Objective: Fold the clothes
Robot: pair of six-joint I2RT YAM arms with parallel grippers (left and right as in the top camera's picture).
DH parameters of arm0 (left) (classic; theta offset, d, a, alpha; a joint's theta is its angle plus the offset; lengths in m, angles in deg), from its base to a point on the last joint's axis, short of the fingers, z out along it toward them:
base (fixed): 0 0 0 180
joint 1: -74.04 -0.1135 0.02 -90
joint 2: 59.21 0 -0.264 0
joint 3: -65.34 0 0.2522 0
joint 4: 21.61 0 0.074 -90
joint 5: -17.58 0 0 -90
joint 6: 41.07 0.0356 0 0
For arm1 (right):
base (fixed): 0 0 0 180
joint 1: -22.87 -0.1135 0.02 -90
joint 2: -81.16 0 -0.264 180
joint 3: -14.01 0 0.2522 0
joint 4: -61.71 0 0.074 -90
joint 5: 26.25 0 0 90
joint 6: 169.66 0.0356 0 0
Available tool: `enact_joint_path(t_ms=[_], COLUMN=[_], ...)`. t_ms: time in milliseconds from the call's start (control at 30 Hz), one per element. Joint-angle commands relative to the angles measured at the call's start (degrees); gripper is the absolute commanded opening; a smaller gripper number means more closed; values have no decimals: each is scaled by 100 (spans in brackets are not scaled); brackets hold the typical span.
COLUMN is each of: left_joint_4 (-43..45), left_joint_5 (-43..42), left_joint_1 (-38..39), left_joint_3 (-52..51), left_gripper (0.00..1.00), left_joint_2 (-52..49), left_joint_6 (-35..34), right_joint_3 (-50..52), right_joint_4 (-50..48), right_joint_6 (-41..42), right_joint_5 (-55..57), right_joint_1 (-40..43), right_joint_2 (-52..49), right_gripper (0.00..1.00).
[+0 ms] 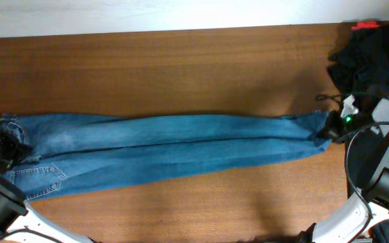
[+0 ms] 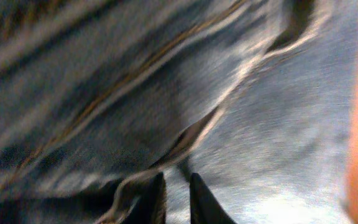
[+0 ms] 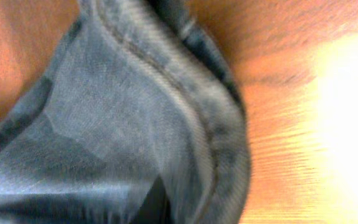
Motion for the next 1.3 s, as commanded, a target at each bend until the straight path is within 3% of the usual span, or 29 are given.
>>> enact_joint_path(t_ms=[0,133,267,500,833,1267], left_joint_4=[15,57,31,7,35,55], left_joint_5=[-1064,-1134,-1137,-1134,-1115,-1067], left_joint_1=[-13,-13,-13,74,116,116], left_joint_3=[0,39,39,39,39,39], left_gripper=[18,21,21,21,21,21], left_joint_2=[162,514,627,627,627,627], left_joint_6=[208,208,201,201,203,203], right_joint_3=[-1327,-2586,-3161,-3171,-3171,-3058], right_joint_4=[485,1067,1530,2024,1840,1543], right_joint_6=[328,321,275,133,551,756], right_joint_5=[1309,1556,1532,1554,1556,1526], right_joint_1=[31,136,-28,-1231,-3742,-5508], right_joint_2=[66,66,68,63,-11,-820], right_gripper=[4,4,4,4,5,4])
